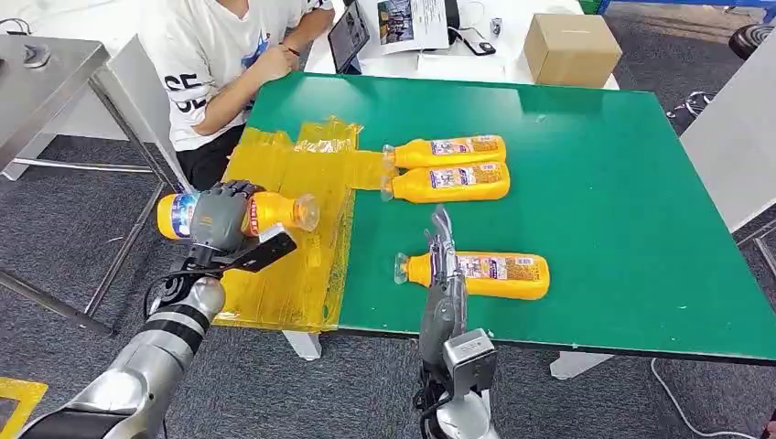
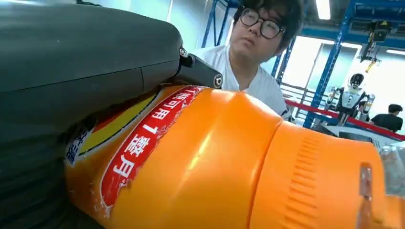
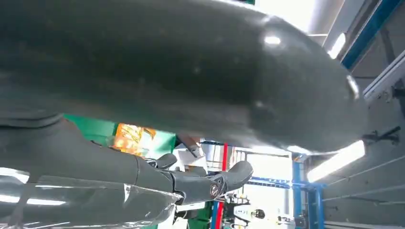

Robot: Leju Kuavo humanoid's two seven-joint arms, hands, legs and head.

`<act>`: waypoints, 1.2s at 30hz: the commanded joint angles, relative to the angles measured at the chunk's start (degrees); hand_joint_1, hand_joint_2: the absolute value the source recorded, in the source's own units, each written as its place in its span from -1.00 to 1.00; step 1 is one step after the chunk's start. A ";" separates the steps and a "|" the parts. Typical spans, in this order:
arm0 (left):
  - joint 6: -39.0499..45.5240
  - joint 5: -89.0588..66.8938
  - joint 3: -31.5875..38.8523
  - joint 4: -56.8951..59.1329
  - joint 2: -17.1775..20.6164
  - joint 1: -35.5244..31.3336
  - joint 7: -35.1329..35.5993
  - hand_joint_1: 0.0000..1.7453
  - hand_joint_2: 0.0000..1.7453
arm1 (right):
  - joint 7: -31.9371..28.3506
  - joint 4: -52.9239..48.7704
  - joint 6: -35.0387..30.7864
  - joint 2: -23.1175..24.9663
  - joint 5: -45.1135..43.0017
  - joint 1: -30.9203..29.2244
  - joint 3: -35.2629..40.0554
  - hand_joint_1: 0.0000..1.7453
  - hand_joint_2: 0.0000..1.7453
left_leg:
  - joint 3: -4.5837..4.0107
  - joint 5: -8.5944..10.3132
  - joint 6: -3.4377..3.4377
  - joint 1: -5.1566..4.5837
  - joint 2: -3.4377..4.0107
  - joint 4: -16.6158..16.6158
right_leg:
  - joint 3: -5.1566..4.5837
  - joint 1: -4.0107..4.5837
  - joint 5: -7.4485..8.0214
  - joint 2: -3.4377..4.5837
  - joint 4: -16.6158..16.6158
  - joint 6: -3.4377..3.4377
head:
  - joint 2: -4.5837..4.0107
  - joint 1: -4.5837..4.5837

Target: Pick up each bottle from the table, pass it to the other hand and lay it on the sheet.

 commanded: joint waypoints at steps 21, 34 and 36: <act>-24.35 -5.71 -3.64 12.91 2.31 -2.67 0.73 1.00 1.00 | 0.19 9.71 8.78 1.13 0.23 -2.65 -3.44 -1.00 -1.00 | 0.25 -0.05 -0.08 0.04 0.07 -0.10 | 0.26 0.03 -0.01 0.15 -0.10 -0.09 | 0.00 0.00; -27.74 -3.12 -1.91 12.53 1.98 -2.16 -0.24 -0.96 1.00 | 0.19 10.75 9.43 1.48 0.82 -2.90 -3.81 -1.00 -1.00 | 0.37 -0.10 -0.10 0.08 0.09 -0.08 | 0.38 0.07 -0.04 0.19 -0.10 -0.11 | 0.00 0.02; -27.74 -3.12 -1.91 12.53 1.98 -2.16 -0.24 -0.96 1.00 | 0.19 10.75 9.43 1.48 0.82 -2.90 -3.81 -1.00 -1.00 | 0.39 -0.09 -0.11 0.08 0.08 -0.10 | 0.40 0.07 -0.04 0.18 -0.10 -0.12 | 0.00 0.00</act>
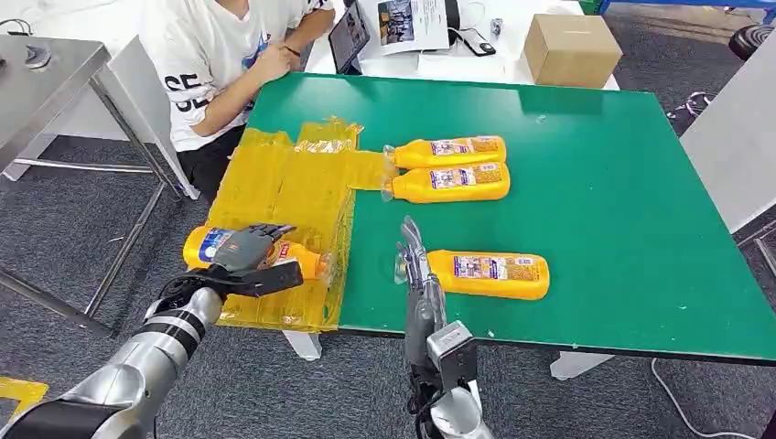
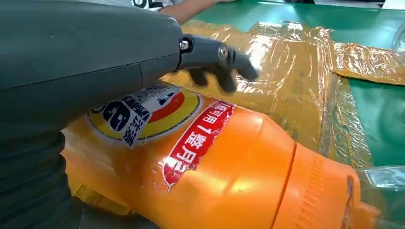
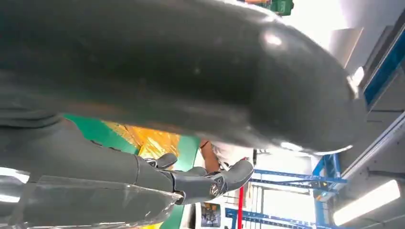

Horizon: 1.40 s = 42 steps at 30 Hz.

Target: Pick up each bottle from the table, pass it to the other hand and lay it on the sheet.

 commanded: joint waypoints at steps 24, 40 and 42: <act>-25.97 35.14 16.40 -5.91 -2.97 4.65 -7.02 -1.00 -1.00 | 0.17 10.81 1.91 1.31 1.23 -3.36 -2.97 -1.00 -1.00 | 0.57 -0.03 -0.07 0.04 0.04 -0.10 | 0.54 0.03 0.01 0.13 -0.11 -0.08 | 0.00 -0.02; 4.16 46.78 21.30 -23.63 -8.92 7.05 -14.20 -1.00 -1.00 | 2.73 11.66 -1.51 -0.16 7.76 -3.97 -0.67 -1.00 1.00 | 0.22 -0.03 -0.10 0.07 0.05 -0.03 | 0.21 0.06 0.00 0.11 -0.08 -0.08 | 0.00 0.00; 6.94 48.76 21.98 -27.93 -9.55 8.11 -15.65 -1.00 1.00 | 6.48 12.91 -6.15 -2.21 15.13 -5.41 0.87 -1.00 1.00 | 0.21 -0.02 -0.11 0.07 0.04 -0.05 | 0.19 0.06 0.00 0.08 -0.08 -0.08 | 0.00 -0.02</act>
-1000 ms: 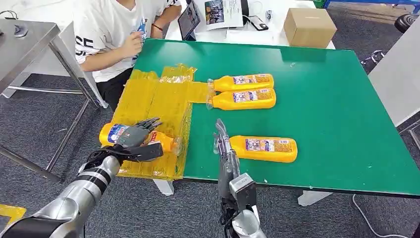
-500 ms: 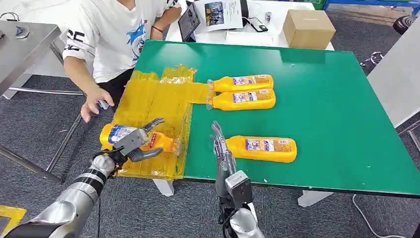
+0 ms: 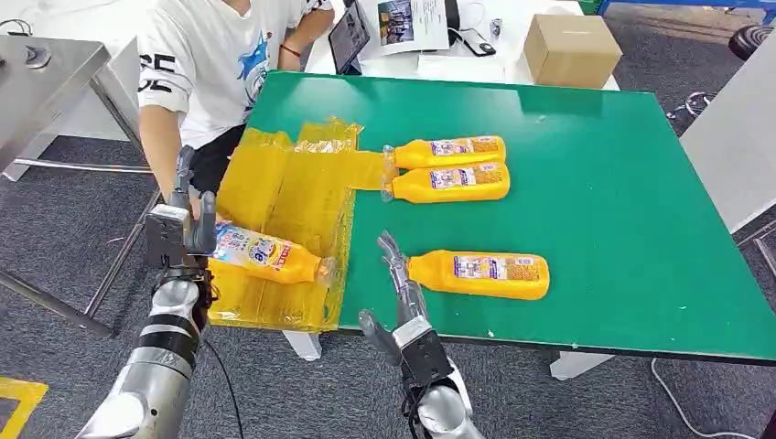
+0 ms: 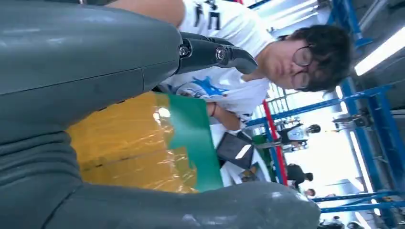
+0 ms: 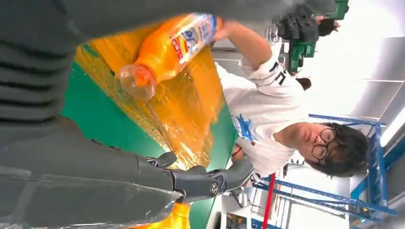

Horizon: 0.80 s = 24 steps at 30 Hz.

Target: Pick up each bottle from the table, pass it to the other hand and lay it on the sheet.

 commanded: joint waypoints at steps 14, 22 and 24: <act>8.69 -1.83 -3.59 -18.38 -3.62 17.31 -1.23 -1.00 1.00 | 26.87 3.30 -4.14 -21.64 32.14 -11.28 -10.12 -1.00 1.00 | 0.31 -0.08 -0.03 -0.09 -0.05 -0.09 | 0.35 -0.10 -0.04 0.04 -0.19 -0.04 | 0.00 0.00; 10.14 -5.27 -7.65 -15.70 -3.05 17.87 -1.23 -1.00 1.00 | 29.39 7.47 0.85 -23.62 32.83 -13.25 -11.84 -1.00 1.00 | 0.22 -0.11 -0.08 -0.07 -0.05 0.01 | 0.27 -0.07 -0.04 0.06 -0.11 -0.10 | 0.00 -0.04; 10.03 -5.76 -8.02 -14.01 -2.98 17.00 -1.23 -1.00 1.00 | 30.05 10.31 2.92 -23.48 32.49 -14.05 -11.32 -1.00 1.00 | 0.18 -0.08 -0.07 -0.05 -0.05 0.00 | 0.22 -0.06 -0.02 0.04 -0.12 -0.08 | 0.00 -0.04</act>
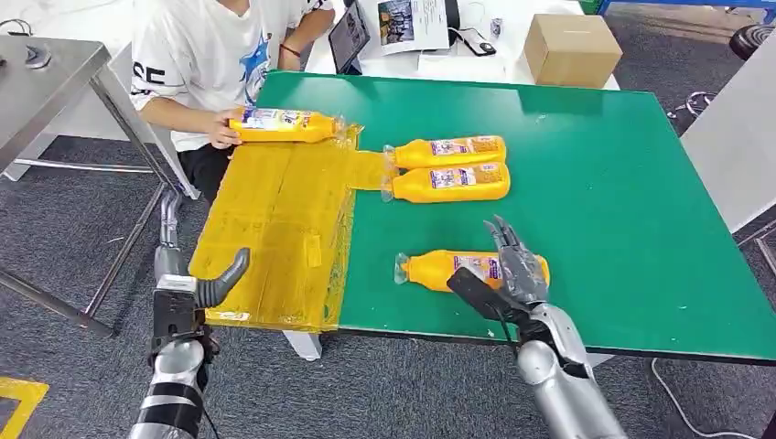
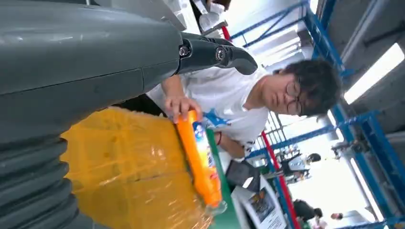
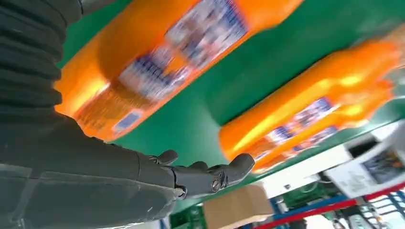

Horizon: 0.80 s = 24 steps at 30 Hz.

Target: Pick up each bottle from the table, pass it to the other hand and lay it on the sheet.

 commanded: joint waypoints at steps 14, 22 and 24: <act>-0.15 -1.34 -3.63 4.91 0.05 -1.47 0.19 -1.00 1.00 | 0.91 9.14 3.79 -2.16 -0.24 -4.12 -1.26 -1.00 1.00 | 0.20 -0.06 -0.09 0.09 0.01 -0.04 | 0.21 0.10 -0.05 0.07 -0.04 -0.09 | 0.00 0.00; -1.25 -1.96 -4.03 9.57 0.00 -3.86 0.19 -1.00 1.00 | 1.40 20.46 7.82 -2.24 -1.47 -9.20 0.43 -1.00 1.00 | 0.28 -0.04 -0.12 0.12 0.06 -0.08 | 0.28 0.12 0.00 0.15 -0.09 -0.13 | 0.00 -0.02; -1.58 -1.76 -4.14 10.70 -0.03 -4.59 0.19 -1.00 1.00 | 1.44 23.40 9.19 -2.16 -2.01 -11.30 0.60 -1.00 1.00 | 0.19 -0.02 -0.10 0.10 0.05 -0.04 | 0.19 0.11 0.01 0.12 -0.04 -0.10 | 0.00 -0.02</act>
